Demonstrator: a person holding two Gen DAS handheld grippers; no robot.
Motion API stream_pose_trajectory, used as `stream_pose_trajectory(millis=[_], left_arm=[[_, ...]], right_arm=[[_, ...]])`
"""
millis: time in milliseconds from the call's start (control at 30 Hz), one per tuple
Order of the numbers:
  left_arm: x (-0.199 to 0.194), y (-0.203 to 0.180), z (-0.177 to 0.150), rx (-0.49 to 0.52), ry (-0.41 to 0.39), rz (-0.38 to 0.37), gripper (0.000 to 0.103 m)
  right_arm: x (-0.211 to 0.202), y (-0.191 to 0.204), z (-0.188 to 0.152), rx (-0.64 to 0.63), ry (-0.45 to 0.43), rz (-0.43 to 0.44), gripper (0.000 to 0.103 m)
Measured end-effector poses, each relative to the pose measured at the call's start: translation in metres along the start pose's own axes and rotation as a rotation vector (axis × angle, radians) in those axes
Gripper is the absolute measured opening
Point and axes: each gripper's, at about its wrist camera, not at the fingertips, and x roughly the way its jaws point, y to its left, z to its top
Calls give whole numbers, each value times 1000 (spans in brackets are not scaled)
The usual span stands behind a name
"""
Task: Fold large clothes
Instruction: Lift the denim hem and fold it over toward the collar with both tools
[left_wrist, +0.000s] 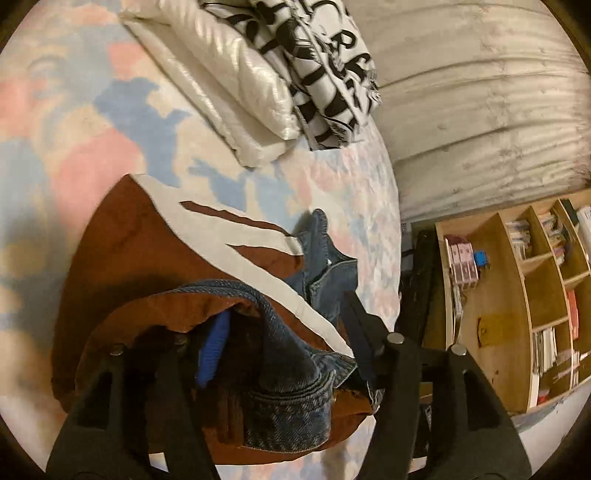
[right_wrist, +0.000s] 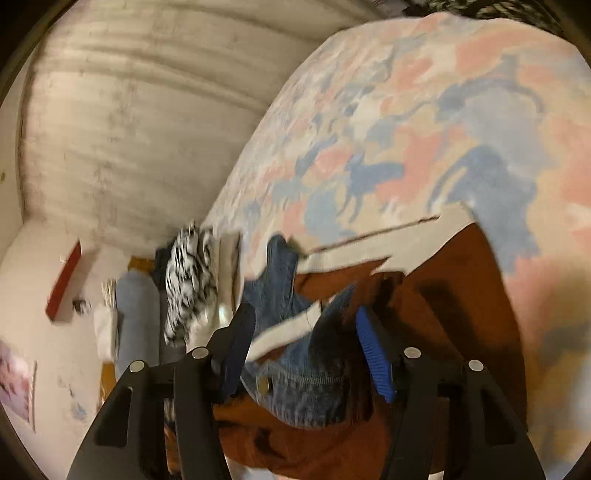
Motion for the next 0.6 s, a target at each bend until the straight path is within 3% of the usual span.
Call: stream_pose_trajectory(millis=[100, 233, 433, 600], left_arm=[[-2, -7, -4, 44, 14, -8, 60], [-3, -16, -2, 44, 23, -49, 63], [9, -13, 14, -13, 4, -40, 63], [24, -3, 23, -33, 1, -7, 63]], right_arm=[[19, 2, -7, -65, 109, 19, 60], [30, 14, -17, -153, 179, -2, 66], [29, 18, 1, -91, 76, 75, 67], [34, 14, 29, 6, -11, 31, 67]])
